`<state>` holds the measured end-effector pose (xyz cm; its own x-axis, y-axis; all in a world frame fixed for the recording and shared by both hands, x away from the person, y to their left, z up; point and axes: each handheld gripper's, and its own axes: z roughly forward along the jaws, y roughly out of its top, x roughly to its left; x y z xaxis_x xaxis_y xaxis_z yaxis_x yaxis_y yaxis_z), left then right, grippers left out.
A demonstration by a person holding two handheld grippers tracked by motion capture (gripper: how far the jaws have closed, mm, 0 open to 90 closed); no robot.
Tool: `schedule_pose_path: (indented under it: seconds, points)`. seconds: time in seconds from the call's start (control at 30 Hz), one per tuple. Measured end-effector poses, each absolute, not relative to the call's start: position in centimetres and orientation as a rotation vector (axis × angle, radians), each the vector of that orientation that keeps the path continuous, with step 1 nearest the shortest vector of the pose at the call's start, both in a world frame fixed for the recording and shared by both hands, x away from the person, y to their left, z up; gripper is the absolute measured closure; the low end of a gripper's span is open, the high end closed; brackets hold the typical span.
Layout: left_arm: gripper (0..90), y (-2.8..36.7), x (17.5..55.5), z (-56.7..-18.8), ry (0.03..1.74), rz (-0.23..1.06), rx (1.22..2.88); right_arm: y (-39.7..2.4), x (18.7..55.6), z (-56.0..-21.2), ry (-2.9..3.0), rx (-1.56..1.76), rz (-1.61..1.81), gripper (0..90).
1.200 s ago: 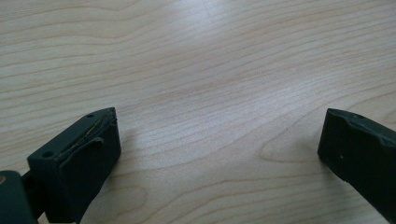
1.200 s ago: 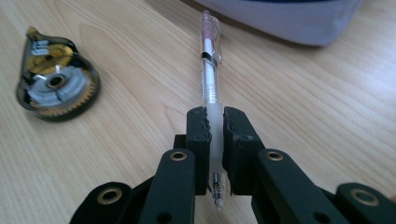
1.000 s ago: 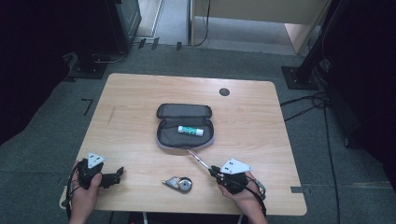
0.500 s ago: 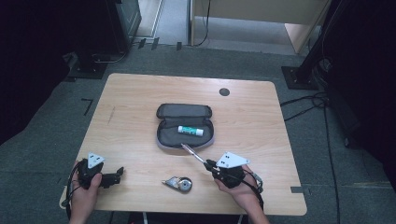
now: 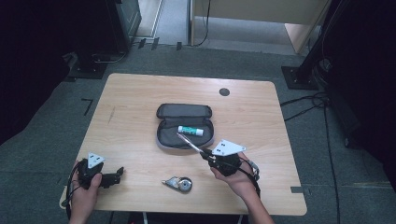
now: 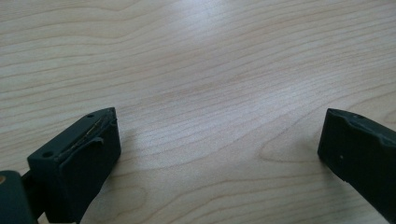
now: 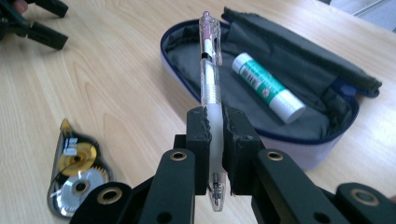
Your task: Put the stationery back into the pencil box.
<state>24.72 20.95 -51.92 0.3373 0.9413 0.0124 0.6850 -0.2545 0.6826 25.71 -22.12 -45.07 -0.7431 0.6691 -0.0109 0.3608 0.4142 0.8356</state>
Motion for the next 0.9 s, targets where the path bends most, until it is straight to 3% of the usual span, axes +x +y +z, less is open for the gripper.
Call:
schedule_pose_path:
  seconds: [0.9]
  points:
    - [0.0, 20.9, 24.7, -51.9, 1.415, 0.572, 2.027, -19.0, 34.1, -44.4, 2.465, 0.840, 1.165, 81.6]
